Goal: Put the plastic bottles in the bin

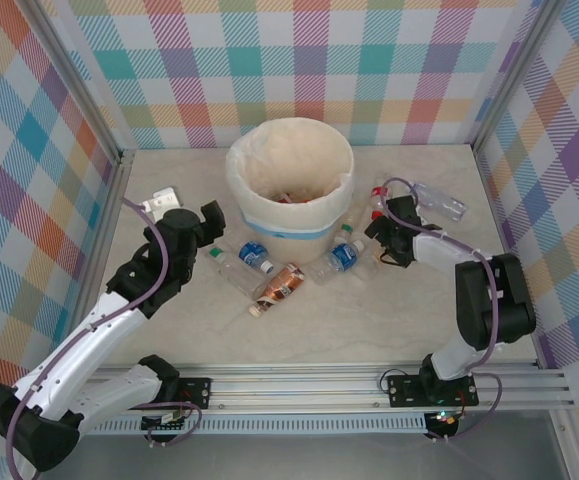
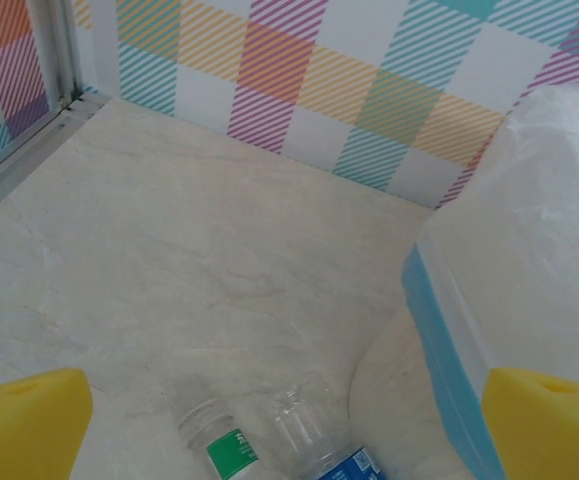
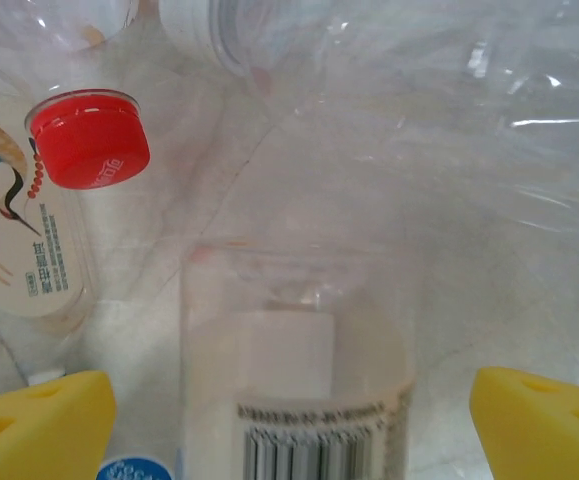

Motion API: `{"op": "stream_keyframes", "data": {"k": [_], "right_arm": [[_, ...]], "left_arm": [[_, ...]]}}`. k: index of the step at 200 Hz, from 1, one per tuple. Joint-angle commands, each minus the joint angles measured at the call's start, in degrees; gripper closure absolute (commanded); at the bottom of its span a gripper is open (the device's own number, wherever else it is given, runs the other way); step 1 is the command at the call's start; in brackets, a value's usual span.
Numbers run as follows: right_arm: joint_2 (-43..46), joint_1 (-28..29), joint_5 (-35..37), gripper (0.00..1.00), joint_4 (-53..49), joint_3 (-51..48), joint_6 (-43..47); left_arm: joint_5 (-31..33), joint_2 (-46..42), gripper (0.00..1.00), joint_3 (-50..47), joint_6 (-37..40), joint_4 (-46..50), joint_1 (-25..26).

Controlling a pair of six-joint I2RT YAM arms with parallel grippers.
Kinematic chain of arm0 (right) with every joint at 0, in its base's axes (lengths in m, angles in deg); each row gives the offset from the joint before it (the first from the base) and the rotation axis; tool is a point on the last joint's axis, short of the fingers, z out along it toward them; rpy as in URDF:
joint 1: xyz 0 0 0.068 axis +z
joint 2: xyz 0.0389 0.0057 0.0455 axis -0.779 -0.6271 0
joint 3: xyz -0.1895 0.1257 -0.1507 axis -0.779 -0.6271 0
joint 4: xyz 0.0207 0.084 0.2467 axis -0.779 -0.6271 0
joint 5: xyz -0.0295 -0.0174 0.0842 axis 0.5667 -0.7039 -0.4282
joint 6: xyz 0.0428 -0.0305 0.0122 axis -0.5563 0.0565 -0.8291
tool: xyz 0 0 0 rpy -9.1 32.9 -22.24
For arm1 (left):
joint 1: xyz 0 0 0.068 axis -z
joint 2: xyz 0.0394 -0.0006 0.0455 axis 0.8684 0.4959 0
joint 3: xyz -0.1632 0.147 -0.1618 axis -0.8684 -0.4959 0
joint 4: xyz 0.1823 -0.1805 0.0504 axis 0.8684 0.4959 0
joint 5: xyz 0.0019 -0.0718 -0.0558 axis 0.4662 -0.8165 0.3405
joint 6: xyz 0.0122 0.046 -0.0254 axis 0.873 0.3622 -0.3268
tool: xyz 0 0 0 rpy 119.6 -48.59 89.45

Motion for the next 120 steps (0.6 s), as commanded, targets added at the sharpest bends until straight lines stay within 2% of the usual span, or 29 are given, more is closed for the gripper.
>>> {"op": "stream_keyframes", "data": {"k": [1, 29, 55, 120], "right_arm": [[-2.6, 1.4, 3.1, 0.09, 0.0, 1.7, 0.2], [-5.6, 2.5, 4.5, 0.11, 0.1, 2.2, 0.1], [-7.0, 2.9, 5.4, 0.16, 0.0, 2.1, -0.4], [-4.7, 3.0, 4.2, 0.42, 4.2, 0.0, 2.2]], "left_arm": [[2.6, -1.6, 0.00, -1.7, -4.4, 0.5, -1.4], [2.2, -0.9, 0.00, -2.7, -6.6, 1.5, -2.9], [-1.0, 0.6, 0.00, -3.8, -7.1, -0.1, -4.4], [-5.6, 7.2, 0.00, -5.5, -6.5, -6.0, -6.4]]}}
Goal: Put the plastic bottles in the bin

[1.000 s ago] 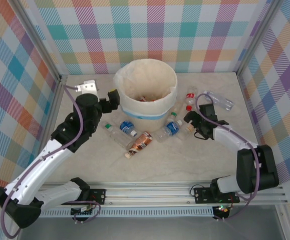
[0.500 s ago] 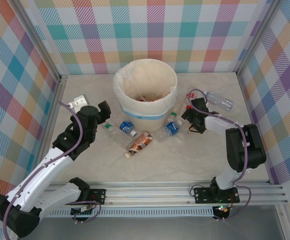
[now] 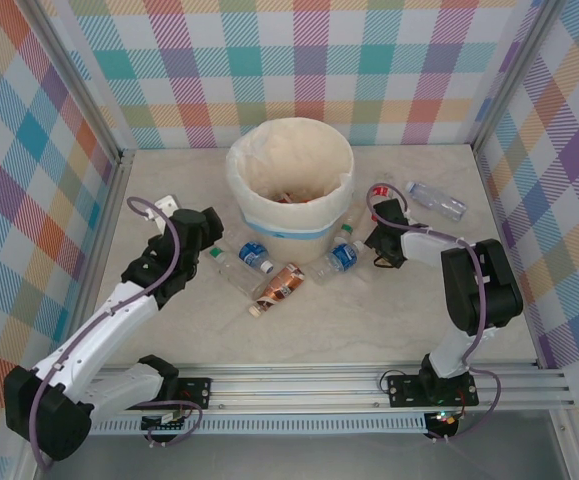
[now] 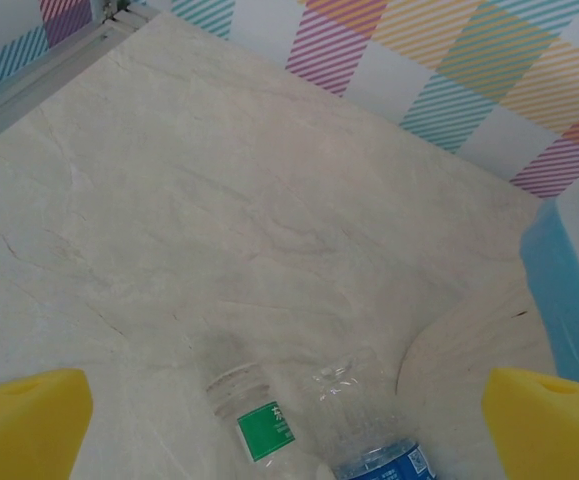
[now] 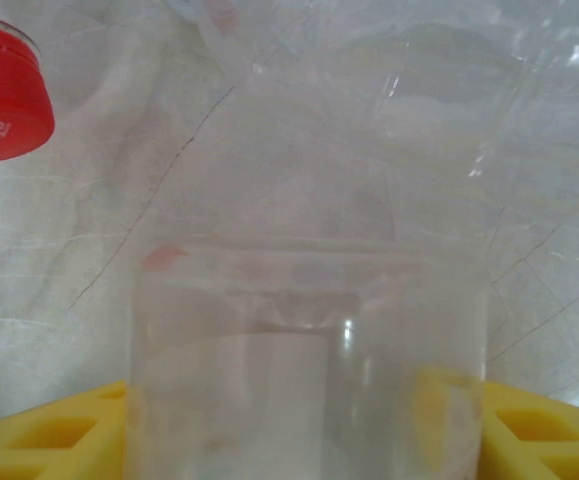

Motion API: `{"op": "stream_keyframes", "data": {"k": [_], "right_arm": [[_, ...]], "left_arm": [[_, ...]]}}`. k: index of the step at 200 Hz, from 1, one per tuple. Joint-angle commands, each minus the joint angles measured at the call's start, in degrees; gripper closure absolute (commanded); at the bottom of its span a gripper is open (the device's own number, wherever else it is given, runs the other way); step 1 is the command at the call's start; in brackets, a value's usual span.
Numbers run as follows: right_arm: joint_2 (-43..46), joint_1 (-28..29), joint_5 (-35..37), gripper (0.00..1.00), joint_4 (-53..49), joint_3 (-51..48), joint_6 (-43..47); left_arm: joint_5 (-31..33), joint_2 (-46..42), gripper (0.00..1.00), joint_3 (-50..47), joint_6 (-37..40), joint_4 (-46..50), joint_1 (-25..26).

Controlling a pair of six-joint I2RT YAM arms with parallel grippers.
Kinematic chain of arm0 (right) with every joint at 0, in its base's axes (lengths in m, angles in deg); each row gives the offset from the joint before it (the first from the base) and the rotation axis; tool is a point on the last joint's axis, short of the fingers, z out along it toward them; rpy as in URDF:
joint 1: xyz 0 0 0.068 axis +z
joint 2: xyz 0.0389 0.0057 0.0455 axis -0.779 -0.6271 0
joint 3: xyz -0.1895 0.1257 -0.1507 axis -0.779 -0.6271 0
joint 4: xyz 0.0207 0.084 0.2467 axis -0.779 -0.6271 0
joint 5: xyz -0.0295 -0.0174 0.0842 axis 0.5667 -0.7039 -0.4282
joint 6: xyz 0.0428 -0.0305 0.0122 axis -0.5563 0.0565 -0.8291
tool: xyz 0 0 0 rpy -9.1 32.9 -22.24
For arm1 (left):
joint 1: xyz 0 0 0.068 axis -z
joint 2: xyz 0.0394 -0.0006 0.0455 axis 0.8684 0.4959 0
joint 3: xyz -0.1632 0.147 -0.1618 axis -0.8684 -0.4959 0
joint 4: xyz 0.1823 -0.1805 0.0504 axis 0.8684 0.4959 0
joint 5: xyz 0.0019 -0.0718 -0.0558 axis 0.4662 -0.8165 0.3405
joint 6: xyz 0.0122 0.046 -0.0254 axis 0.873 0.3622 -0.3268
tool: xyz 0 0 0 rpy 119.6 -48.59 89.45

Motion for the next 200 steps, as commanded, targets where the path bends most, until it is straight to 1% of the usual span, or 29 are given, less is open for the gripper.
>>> {"op": "stream_keyframes", "data": {"k": [1, 8, 12, 27, 47, 65, 104, 138, 160, 182, 200], "right_arm": [[1.1, 0.4, -1.4, 0.43, 4.5, -1.2, 1.4], [2.1, 0.5, -1.7, 0.45, 5.1, -1.5, 2.3], [2.7, 0.6, -2.1, 0.47, 5.7, -1.8, 2.9], [5.5, 1.2, -2.3, 0.52, 7.1, -2.9, 4.3], [9.7, 2.1, -1.8, 0.60, 10.0, -5.1, 5.5], [12.8, 2.3, -2.8, 0.63, 11.0, -6.0, 6.2], [20.9, 3.2, -2.4, 0.65, 9.9, -5.9, 8.3], [29.5, 3.3, -2.6, 0.66, 7.9, -4.5, 13.6], [34.2, 3.2, -5.5, 0.66, 7.5, -2.7, 18.1], [37.4, 3.3, -8.4, 0.66, 8.5, -0.1, 21.1], [38.9, 3.3, -13.5, 0.66, 10.4, 3.5, 22.6]], "left_arm": [[-2.4, 1.4, 0.00, -0.8, 0.1, -3.9, -1.1], [-3.3, 1.9, 0.00, -0.8, 0.3, -4.0, -1.3], [-4.0, 2.1, 0.00, -0.7, 0.5, -5.8, -1.5], [-5.8, 2.9, 0.00, 0.0, 1.2, -5.8, -1.8], [-5.4, 3.7, 0.00, 0.4, 1.6, -4.9, -2.0], [-4.6, 3.8, 0.00, -0.2, 1.5, -4.9, -2.2], [-6.7, 1.8, 0.00, -4.5, -0.1, -9.7, -3.0], [-7.3, 0.4, 0.00, -6.1, -3.5, -9.6, -4.7], [-7.7, -0.7, 0.00, -6.3, -5.8, -7.5, -5.9], [-9.1, -1.9, 0.00, -7.4, -7.4, -7.8, -6.5], [-11.7, -1.7, 0.00, -8.2, -7.3, -10.0, -6.6]]}}
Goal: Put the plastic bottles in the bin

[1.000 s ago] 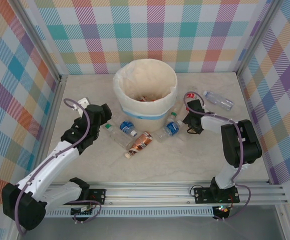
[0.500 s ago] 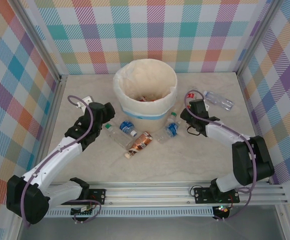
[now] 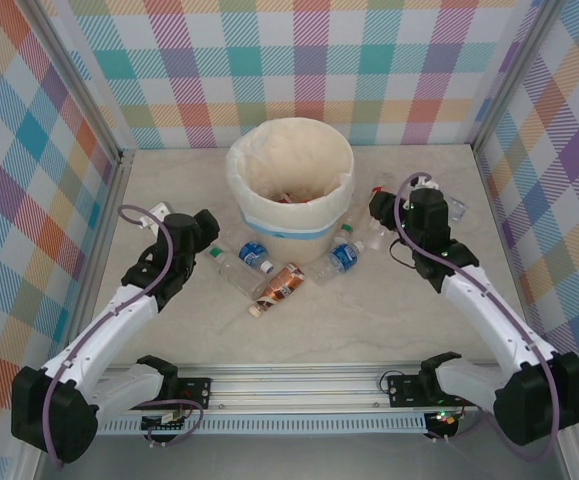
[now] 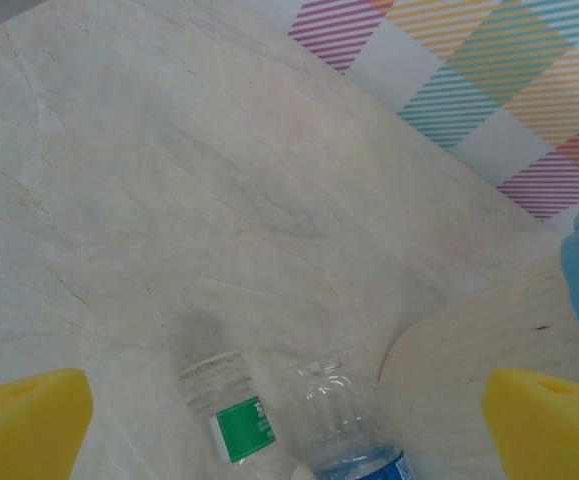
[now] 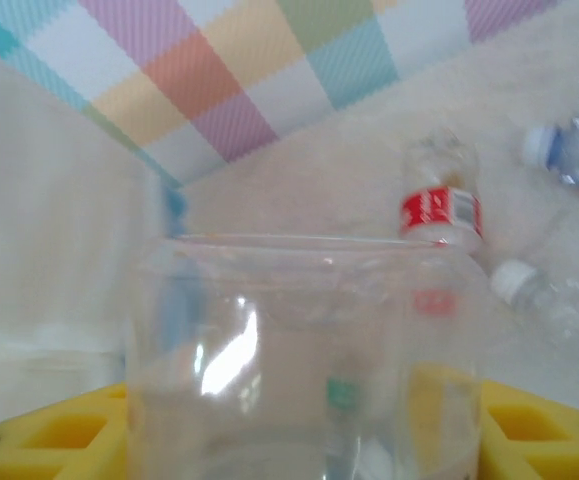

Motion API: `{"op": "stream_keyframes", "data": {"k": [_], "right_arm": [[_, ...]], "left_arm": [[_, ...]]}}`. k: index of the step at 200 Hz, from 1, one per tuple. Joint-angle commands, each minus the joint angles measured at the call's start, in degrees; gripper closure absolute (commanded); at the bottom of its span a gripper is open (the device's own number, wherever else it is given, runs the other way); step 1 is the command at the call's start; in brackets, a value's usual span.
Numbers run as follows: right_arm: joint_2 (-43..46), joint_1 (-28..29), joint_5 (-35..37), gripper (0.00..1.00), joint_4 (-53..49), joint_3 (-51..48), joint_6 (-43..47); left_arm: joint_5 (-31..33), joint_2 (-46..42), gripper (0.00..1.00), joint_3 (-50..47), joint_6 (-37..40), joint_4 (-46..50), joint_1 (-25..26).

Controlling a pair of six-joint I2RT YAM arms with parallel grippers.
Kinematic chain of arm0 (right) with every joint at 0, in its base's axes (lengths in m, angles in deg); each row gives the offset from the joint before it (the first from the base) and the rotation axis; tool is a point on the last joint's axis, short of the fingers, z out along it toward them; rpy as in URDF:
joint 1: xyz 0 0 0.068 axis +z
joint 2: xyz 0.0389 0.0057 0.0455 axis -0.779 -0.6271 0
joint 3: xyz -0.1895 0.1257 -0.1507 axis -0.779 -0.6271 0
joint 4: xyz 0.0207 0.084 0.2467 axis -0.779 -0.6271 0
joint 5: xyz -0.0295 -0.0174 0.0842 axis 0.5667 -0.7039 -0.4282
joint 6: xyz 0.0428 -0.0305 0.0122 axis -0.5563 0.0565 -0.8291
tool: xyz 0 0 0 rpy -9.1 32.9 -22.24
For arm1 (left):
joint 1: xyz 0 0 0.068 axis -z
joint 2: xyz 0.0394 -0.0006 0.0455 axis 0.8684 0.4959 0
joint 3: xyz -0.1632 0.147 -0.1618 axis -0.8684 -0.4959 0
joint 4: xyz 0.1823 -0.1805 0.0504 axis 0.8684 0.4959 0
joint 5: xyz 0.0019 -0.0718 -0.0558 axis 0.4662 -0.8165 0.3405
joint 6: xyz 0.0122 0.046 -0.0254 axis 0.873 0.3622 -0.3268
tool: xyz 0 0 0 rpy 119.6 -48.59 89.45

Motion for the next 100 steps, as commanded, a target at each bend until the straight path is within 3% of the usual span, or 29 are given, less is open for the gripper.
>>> {"op": "stream_keyframes", "data": {"k": [1, 31, 56, 78, 100], "right_arm": [[2.4, 0.3, -7.0, 0.66, 3.5, 5.6, 4.9], [-0.3, 0.3, -19.1, 0.63, 6.6, 15.4, 4.5], [-7.1, 0.3, -28.6, 0.62, 9.4, 22.9, 0.5], [-14.4, 0.6, -32.7, 0.62, 12.9, 28.7, -2.1], [-20.3, 1.8, -34.5, 0.62, 17.4, 31.9, -1.7]], "left_arm": [[-3.3, -0.5, 0.00, -1.4, -1.9, -2.6, -0.8], [-3.4, 2.8, 0.00, 2.0, -2.5, 0.4, -1.0], [-3.6, 4.9, 0.00, 3.6, -8.6, 5.2, -1.9], [-9.1, 5.3, 0.00, 2.3, -11.6, 3.5, -3.4], [-13.3, 7.5, 0.00, 4.5, -8.6, 6.3, -4.5]]}}
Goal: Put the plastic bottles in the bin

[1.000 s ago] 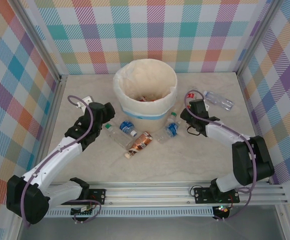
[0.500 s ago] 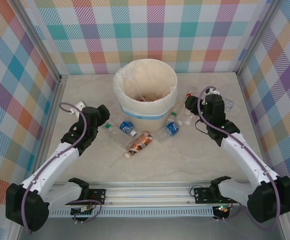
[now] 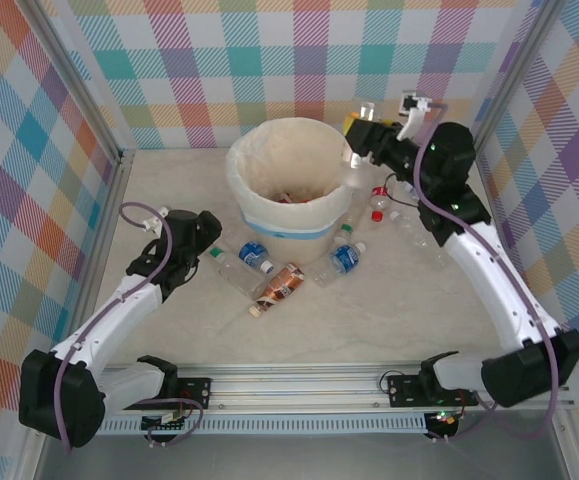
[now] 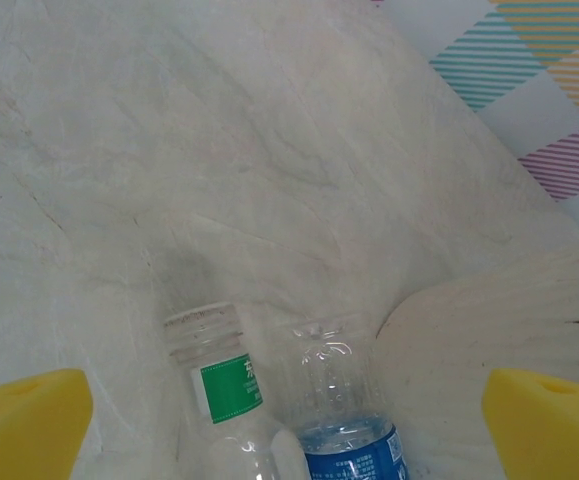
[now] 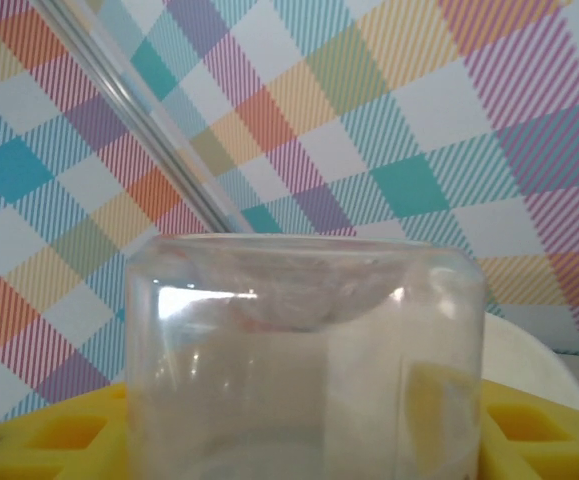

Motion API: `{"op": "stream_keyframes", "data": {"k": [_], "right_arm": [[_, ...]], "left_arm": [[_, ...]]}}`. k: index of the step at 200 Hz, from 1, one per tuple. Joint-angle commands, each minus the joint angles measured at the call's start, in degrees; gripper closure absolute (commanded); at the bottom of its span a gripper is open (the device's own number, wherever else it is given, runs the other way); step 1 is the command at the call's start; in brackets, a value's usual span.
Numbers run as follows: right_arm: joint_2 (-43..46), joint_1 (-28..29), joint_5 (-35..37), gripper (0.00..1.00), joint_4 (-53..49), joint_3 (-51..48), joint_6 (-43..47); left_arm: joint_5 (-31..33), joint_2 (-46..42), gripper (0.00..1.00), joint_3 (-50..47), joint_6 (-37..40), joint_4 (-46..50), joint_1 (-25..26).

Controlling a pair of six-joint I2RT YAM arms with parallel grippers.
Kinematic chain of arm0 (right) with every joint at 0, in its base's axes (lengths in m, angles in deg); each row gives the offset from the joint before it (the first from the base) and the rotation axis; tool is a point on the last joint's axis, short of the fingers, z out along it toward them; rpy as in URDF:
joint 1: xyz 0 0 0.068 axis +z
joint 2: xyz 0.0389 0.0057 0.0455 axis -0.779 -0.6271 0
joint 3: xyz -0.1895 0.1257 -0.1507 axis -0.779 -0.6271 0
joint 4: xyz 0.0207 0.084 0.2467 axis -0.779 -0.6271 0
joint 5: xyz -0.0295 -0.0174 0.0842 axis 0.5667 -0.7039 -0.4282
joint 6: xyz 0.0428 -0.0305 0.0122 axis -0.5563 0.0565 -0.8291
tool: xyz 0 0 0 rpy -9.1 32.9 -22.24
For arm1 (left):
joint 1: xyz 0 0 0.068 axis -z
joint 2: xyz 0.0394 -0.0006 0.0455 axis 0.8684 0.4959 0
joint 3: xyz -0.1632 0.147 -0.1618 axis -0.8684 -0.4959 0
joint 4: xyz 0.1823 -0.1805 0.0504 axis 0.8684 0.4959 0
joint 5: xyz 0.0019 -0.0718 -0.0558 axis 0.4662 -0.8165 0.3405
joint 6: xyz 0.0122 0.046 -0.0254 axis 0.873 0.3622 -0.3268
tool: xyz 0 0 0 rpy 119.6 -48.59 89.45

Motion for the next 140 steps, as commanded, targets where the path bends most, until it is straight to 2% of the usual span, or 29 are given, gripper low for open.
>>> {"op": "stream_keyframes", "data": {"k": [1, 20, 48, 86, 119, 140], "right_arm": [[-5.7, 1.2, -6.3, 0.61, 7.0, 2.2, -1.3], [-9.5, 2.9, -5.5, 0.61, 10.7, 3.2, 1.6], [-13.8, 5.3, -2.8, 0.59, 6.8, 7.0, 7.0], [-17.1, 7.8, 1.0, 0.54, 3.4, 7.8, 16.1], [-20.5, 10.4, 10.9, 0.52, -2.3, 10.9, 24.4], [-23.0, 12.1, 16.4, 0.45, -8.2, 14.9, 29.2]], "left_arm": [[-5.7, 2.0, 0.00, 3.1, -0.1, 4.0, -1.4], [-6.7, 3.1, 0.00, 3.6, -0.9, 7.8, -1.4], [-9.9, 0.8, 0.00, -4.8, -5.4, -0.2, -1.4], [-6.4, -4.3, 0.00, -8.7, -8.8, 2.3, -1.3], [-7.6, -5.6, 0.00, -11.4, -10.4, 1.1, -1.1], [-8.8, -3.9, 0.00, -11.5, -11.1, 1.1, 0.4]]}}
